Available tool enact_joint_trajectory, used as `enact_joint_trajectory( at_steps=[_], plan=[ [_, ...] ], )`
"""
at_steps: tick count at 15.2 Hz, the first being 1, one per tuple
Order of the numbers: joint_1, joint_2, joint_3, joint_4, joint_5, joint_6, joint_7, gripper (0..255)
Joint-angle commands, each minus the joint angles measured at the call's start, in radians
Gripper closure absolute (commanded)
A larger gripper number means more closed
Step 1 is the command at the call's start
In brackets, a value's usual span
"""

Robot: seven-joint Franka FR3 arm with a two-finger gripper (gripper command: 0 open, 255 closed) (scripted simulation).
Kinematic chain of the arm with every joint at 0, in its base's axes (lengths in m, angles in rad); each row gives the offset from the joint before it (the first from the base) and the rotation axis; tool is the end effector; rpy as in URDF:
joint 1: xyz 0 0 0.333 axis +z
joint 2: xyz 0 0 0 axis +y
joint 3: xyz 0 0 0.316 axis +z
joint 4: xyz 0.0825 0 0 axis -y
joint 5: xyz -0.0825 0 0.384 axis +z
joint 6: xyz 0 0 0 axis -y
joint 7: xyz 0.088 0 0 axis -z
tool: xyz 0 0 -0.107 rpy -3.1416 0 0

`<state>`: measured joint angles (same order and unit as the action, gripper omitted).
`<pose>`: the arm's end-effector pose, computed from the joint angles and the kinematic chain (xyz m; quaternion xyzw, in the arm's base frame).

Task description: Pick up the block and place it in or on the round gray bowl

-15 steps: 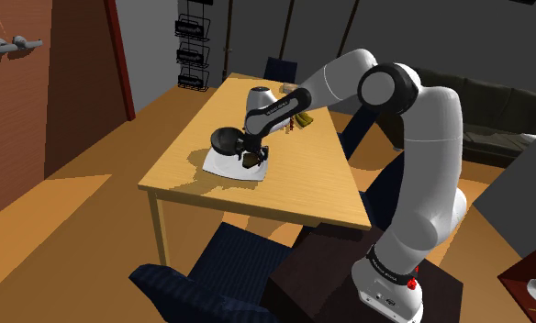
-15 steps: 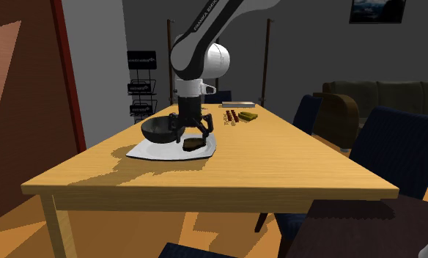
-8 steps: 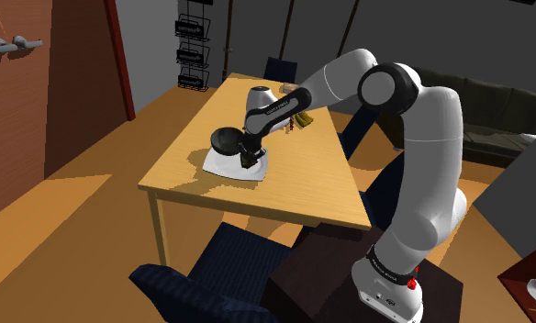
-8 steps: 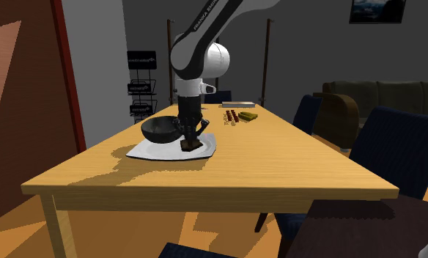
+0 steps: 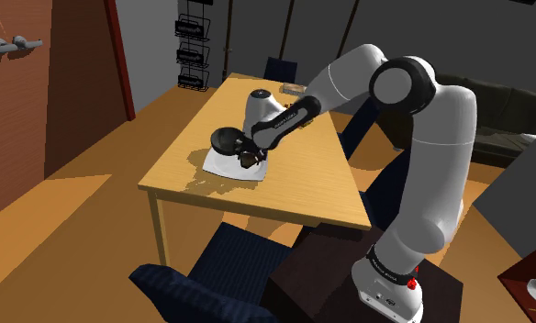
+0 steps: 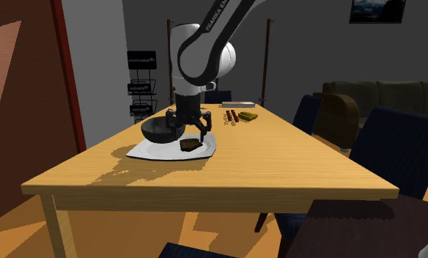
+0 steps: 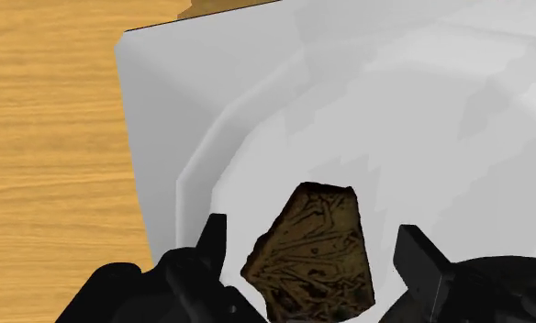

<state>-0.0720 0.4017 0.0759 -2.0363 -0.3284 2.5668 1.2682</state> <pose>0.6113 0.0060 0.2576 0.8708 -0.4801 0.1022 0.0279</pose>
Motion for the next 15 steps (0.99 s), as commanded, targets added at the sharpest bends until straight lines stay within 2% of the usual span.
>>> enact_joint_trajectory(
  at_steps=[1,8,15],
  plan=[
    [0.059,-0.039,-0.047,-0.075,-0.126,0.101,0.083,0],
    [0.063,0.047,-0.069,-0.041,-0.154,0.155,0.104,0],
    [0.063,0.046,-0.069,-0.041,-0.154,0.155,0.104,0]
  ],
)
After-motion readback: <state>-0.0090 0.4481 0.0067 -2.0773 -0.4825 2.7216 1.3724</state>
